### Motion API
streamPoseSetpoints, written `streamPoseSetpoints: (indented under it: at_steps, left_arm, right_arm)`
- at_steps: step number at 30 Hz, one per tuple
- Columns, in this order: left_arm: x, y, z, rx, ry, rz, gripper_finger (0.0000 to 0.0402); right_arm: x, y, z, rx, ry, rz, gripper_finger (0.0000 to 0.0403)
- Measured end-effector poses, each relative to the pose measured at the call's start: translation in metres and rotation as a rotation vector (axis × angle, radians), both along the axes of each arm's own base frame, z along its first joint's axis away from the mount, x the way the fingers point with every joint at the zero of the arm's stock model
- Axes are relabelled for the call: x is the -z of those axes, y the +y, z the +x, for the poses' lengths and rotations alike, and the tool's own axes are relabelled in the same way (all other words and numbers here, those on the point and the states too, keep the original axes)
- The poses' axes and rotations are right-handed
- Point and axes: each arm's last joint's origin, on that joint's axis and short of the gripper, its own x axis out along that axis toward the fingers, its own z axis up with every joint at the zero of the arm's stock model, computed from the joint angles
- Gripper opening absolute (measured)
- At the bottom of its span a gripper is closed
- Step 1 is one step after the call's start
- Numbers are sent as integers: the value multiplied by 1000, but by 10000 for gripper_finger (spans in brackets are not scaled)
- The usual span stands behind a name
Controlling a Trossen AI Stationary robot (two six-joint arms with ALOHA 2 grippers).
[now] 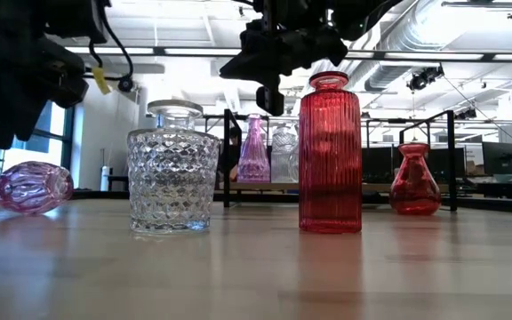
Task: Sort vases onto shelf
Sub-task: Align the violet vase with the other violet vase on the shelf
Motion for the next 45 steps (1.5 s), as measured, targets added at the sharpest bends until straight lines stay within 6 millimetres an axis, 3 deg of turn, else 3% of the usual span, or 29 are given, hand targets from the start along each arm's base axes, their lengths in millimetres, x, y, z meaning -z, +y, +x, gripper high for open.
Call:
streamPoseSetpoints:
  at_steps: [19,28,34,45]
  left_arm:
    - [2,-29,-4,521,-3,-8,162]
    - [2,-38,-7,802,-27,115,125]
    - [4,-37,-7,877,-4,236,107]
    - [14,-53,-3,1001,80,265,97]
  right_arm:
    - [1,-1,-2,-49,-1,18,0]
    - [1,-1,-2,-54,4,23,0]
    - [1,-1,-2,-55,4,24,0]
    - [1,0,-5,-57,28,27,0]
